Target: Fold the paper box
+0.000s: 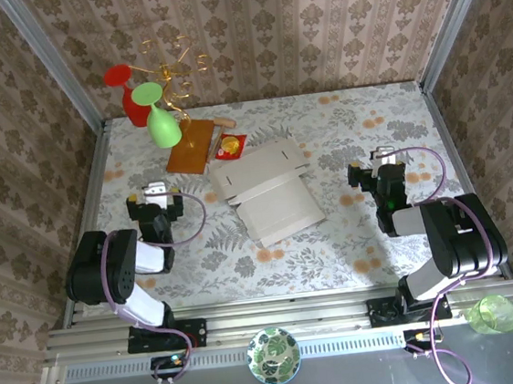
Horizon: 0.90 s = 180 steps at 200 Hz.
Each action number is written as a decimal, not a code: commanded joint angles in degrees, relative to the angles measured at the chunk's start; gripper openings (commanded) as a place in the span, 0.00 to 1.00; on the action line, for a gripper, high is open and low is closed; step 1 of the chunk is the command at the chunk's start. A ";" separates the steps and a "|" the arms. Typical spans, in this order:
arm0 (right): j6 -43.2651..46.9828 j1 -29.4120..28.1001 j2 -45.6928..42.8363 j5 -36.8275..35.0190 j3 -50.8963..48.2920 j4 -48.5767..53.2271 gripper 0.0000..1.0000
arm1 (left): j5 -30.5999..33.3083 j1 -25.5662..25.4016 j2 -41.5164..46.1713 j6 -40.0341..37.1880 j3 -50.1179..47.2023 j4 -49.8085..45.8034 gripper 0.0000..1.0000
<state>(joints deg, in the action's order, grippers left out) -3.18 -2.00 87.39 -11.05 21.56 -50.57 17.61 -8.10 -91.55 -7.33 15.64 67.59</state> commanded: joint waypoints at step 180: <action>-0.27 0.15 0.14 0.68 0.85 0.03 1.00 | -3.98 4.05 1.91 3.99 5.26 -11.08 1.00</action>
<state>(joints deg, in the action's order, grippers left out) -3.18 -2.00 87.39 -11.05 21.56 -50.57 15.22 -4.12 -91.09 -5.08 20.10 58.54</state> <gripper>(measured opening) 0.999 0.999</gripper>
